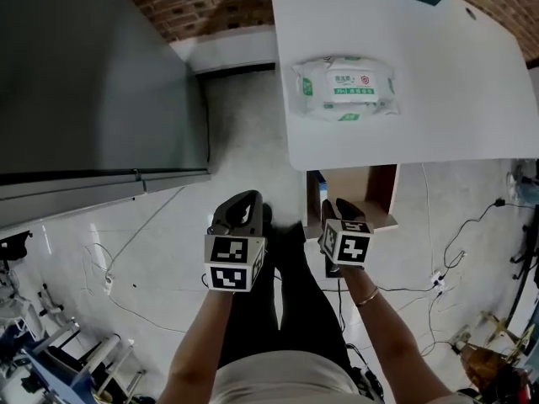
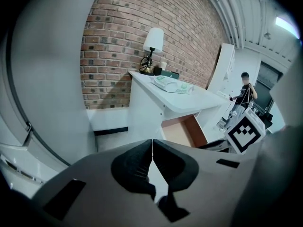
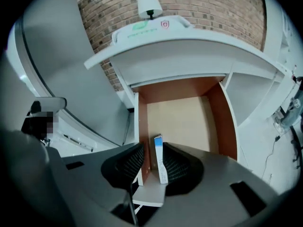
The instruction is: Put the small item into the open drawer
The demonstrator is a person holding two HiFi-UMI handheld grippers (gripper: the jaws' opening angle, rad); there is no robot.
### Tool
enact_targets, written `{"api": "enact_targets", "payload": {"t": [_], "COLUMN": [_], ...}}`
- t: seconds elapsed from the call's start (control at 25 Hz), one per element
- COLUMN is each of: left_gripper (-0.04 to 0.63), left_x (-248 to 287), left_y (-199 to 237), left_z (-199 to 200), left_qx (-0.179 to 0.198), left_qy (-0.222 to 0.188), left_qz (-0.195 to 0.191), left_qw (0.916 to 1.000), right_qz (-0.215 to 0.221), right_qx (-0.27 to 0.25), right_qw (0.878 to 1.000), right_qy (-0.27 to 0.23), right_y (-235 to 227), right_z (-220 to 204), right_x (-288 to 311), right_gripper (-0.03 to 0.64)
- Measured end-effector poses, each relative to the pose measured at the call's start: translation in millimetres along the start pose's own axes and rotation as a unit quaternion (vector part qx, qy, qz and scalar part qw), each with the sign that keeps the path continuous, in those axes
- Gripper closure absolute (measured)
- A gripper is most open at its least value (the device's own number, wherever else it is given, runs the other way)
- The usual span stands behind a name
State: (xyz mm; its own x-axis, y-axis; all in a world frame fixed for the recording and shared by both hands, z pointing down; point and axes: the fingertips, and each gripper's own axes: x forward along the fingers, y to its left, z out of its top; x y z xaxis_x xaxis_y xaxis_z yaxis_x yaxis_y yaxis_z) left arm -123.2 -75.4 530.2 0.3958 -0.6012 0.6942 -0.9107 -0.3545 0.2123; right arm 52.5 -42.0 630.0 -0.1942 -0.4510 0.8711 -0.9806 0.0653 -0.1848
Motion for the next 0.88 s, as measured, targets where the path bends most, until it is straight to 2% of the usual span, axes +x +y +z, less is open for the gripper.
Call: {"api": "enact_targets", "payload": {"t": [0.4, 0.88], "left_gripper": [0.572, 0.571], "left_x": [-14.9, -51.1], "left_y": [-30.5, -58.5], "left_z": [33.3, 101.7], "left_qx": [0.034, 0.073], "left_qy": [-0.014, -0.072], "left_qz": [-0.032, -0.063], "left_qw": [0.9988, 0.9927], "right_qz": [0.011, 0.026], "right_qx": [0.038, 0.063], "right_qw": [0.991, 0.965], "right_qy": [-0.124, -0.252], "right_y": [0.7, 11.8], "right_z": [54.5, 105.9], "right_x": [-109.5, -224.1], "right_gripper": [0.543, 0.6]}}
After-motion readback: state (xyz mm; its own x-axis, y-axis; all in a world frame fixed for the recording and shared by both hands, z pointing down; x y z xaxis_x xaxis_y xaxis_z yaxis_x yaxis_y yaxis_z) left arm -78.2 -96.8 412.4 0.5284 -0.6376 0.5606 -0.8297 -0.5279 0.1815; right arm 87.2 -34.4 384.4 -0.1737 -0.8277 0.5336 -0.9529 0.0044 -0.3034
